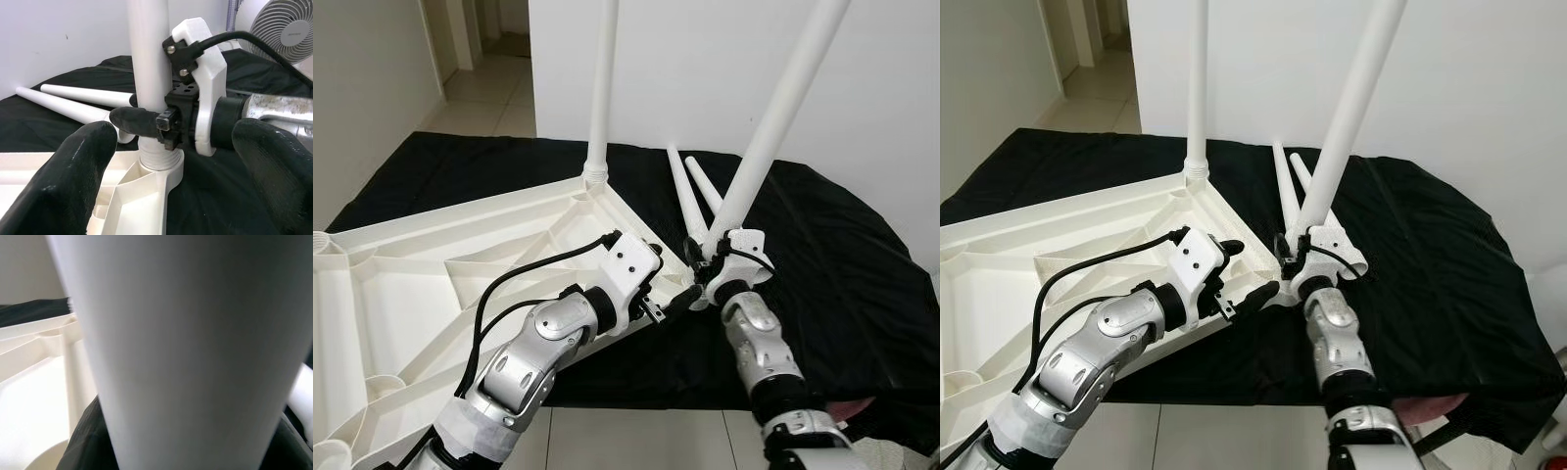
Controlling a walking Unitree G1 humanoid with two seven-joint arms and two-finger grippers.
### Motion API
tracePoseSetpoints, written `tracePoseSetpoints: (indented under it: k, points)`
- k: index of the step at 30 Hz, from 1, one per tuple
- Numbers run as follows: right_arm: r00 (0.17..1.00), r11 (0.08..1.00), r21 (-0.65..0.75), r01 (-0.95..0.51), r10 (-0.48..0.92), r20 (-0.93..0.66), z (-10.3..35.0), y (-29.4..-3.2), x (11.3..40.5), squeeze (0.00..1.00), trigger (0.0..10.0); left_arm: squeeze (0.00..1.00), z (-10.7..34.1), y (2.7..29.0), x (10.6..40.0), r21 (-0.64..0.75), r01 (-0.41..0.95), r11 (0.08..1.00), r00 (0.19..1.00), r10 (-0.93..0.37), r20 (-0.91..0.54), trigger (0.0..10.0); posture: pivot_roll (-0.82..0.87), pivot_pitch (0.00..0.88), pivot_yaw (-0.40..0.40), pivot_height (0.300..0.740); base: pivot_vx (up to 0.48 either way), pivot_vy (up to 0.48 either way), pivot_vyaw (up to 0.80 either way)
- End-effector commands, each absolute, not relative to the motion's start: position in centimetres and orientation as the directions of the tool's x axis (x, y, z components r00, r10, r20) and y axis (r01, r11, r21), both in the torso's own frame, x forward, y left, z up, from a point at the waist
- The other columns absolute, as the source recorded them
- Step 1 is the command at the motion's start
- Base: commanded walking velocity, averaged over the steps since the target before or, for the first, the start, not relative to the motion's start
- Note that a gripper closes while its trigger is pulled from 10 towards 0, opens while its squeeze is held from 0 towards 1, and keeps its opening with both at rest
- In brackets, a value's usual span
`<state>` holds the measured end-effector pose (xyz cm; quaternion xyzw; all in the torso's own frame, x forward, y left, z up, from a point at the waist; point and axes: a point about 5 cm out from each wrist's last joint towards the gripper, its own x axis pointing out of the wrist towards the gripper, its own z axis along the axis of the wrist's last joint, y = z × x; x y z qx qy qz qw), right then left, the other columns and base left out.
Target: Building children table
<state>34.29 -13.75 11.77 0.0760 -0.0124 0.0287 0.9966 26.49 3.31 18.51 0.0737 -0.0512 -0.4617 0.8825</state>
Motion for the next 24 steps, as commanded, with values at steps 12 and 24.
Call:
tracePoseSetpoints:
  k: [12,24]
  points:
    - [0.977,0.965,0.166,0.205,-0.193,-0.085,10.8,-11.5,32.4,0.00,10.0,0.00,19.0,2.3,26.1,0.195,0.840,0.506,0.510,-0.859,0.033,10.0,-0.03,0.000,-0.077,0.740,0.000,0.000,0.00]
    - [0.980,0.968,0.152,0.198,-0.197,-0.017,11.6,-12.4,32.0,1.00,10.0,0.00,18.6,2.1,25.7,0.182,0.859,0.478,0.480,-0.876,0.034,10.0,-0.05,0.000,-0.072,0.740,0.000,0.000,0.00]
